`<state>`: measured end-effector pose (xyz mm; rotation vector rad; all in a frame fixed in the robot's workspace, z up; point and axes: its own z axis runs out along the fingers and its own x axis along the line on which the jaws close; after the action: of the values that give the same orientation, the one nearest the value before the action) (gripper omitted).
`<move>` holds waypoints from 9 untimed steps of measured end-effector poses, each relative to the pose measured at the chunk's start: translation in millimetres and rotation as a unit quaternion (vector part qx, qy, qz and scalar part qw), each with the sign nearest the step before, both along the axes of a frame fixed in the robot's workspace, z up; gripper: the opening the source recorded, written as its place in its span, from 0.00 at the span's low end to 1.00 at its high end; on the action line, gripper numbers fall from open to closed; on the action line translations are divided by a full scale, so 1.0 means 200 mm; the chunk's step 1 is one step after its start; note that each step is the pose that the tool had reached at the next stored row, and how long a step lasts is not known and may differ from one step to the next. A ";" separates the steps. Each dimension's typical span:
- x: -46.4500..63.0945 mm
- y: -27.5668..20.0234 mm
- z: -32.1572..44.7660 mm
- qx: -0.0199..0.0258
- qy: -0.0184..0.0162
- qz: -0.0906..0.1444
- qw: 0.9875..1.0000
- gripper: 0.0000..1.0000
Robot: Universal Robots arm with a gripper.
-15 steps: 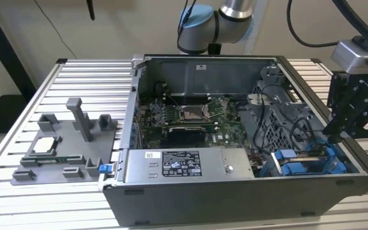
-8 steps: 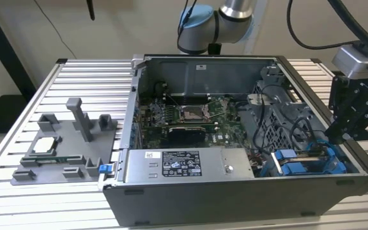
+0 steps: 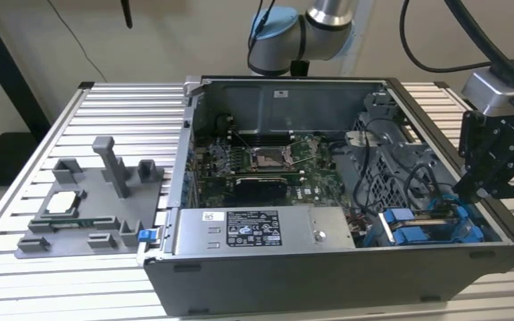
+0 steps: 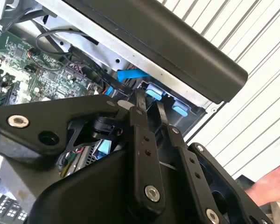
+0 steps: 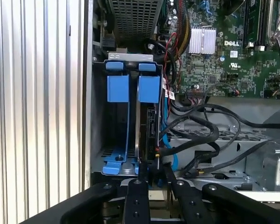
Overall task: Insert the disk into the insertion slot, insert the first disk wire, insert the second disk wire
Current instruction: 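Insert the first disk wire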
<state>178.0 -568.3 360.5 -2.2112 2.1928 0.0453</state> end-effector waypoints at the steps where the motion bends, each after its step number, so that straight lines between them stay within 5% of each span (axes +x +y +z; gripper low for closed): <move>1: 0.00 0.000 -0.001 0.000 0.000 0.000 1.000 0.00; 9: 0.00 0.000 -0.001 0.000 0.000 0.000 1.000 0.00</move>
<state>178.0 -568.3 360.3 -2.2112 2.1928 0.0457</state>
